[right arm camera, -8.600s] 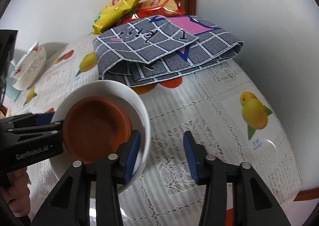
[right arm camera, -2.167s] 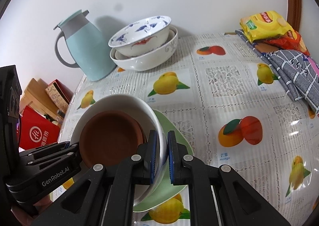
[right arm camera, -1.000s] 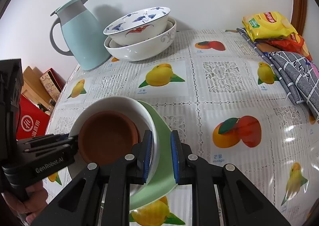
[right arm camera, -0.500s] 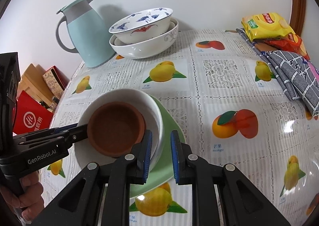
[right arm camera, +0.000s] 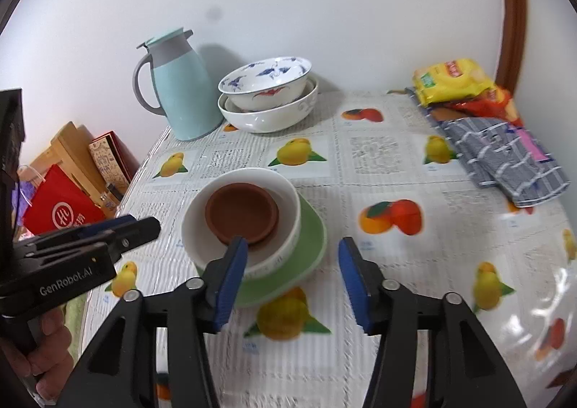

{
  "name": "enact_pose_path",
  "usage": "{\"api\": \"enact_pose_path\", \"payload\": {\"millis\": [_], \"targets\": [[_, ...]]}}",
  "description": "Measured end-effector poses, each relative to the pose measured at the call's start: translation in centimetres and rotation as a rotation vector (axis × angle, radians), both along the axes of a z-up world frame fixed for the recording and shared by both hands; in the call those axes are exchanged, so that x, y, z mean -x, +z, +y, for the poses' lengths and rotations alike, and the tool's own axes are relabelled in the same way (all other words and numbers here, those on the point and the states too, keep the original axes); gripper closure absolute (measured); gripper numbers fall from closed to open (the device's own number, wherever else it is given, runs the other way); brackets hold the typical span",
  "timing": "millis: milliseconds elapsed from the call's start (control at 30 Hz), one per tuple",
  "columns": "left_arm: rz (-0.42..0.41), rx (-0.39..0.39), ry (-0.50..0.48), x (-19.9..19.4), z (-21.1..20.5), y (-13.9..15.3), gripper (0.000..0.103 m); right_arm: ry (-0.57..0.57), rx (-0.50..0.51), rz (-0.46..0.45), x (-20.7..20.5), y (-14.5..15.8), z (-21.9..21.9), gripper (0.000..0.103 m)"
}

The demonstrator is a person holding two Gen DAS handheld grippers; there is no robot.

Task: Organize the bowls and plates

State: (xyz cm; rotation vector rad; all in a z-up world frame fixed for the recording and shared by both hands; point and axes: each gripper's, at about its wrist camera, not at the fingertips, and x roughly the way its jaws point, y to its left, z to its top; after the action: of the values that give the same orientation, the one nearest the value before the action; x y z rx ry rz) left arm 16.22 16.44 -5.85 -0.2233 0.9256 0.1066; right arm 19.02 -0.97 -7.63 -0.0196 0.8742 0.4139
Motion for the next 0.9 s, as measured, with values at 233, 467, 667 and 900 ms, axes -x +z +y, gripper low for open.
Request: {"api": "enact_pose_path", "payload": {"millis": [233, 467, 667, 900], "targets": [[-0.111, -0.037, -0.011, 4.3, -3.6, 3.3, 0.048, -0.066, 0.019, -0.061, 3.9, 2.8, -3.5, 0.046], [-0.185, -0.098, -0.005, 7.6, -7.1, 4.9, 0.033, -0.118, 0.019, -0.103, 7.2, 4.8, -7.2, 0.046], [-0.220, -0.127, 0.003, 10.5, -9.5, 5.6, 0.020, -0.166, 0.025, -0.167, 10.7, 5.6, -9.8, 0.016], [-0.214, -0.142, -0.003, 12.9, -11.6, 5.8, 0.019, -0.196, 0.013, -0.176, 13.4, 6.0, -12.3, 0.016]]}}
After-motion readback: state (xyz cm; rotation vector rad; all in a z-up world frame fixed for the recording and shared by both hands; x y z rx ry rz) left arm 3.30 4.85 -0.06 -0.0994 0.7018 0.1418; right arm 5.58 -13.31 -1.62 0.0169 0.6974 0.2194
